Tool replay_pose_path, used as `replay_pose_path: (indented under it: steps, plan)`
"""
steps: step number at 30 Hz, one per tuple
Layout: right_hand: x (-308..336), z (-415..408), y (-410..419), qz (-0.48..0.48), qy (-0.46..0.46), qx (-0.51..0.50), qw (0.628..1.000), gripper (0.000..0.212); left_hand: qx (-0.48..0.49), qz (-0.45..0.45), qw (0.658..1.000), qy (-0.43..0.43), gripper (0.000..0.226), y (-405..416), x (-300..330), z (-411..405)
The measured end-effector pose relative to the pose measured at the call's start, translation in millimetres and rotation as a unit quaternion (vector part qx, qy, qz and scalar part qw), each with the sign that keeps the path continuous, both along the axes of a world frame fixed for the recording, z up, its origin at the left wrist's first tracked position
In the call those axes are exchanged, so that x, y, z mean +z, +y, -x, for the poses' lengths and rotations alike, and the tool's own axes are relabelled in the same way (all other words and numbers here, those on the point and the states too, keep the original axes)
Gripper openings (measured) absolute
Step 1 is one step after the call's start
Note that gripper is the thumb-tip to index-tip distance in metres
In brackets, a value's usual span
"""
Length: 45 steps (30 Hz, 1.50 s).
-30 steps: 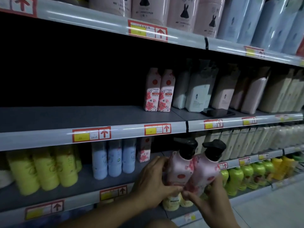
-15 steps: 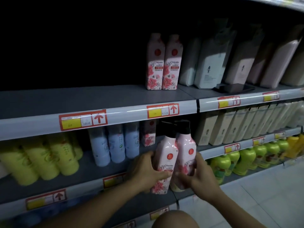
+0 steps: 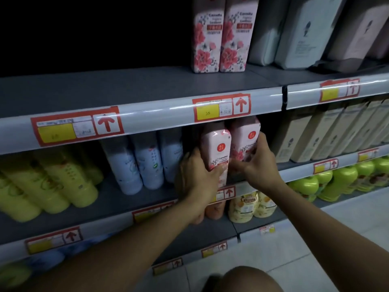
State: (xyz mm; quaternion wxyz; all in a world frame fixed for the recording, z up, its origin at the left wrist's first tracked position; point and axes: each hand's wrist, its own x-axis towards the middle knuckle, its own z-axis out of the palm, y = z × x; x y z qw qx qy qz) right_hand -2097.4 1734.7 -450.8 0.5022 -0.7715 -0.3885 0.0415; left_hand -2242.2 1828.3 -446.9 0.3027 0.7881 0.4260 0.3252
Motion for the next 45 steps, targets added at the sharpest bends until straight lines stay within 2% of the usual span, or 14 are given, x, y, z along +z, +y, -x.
replay_pose_path:
  steps: [3,8,18,23,27,32,41,45]
  plan:
    - [-11.0,-8.3,16.7,0.017,-0.006,-0.003,1.000,0.081,0.026,-0.008,0.999,0.025,0.061,7.4,-4.8,-9.4]
    - [-33.4,-20.8,43.7,0.021,-0.010,-0.029,0.999,0.066,0.074,0.001,0.997,0.023,0.048,6.0,-12.8,-23.2]
    - [-44.4,-22.1,64.1,0.088,-0.069,-0.118,0.987,0.057,0.109,0.012,0.994,0.026,0.044,-0.8,-15.3,-35.0]
    - [-43.2,-20.4,76.2,0.069,-0.026,-0.100,0.992,0.054,0.106,0.010,0.994,0.010,0.048,-1.3,-18.6,-35.1]
    - [-46.8,-22.2,73.9,0.068,-0.027,-0.072,0.995,0.054,0.099,0.013,0.995,0.004,0.039,-0.6,-18.4,-34.2]
    - [-47.6,-23.0,72.9,0.058,-0.035,-0.059,0.996,0.052,0.101,0.008,0.995,-0.001,0.040,-0.5,-19.9,-34.2]
    - [-56.6,-23.6,70.6,0.049,-0.078,-0.031,0.995,0.025,0.073,0.011,0.997,-0.038,0.052,0.0,-26.6,-34.1]
    - [-56.1,-16.6,65.2,0.034,-0.081,-0.055,0.995,0.025,0.058,0.023,0.996,-0.064,0.055,0.4,-26.9,-26.8]
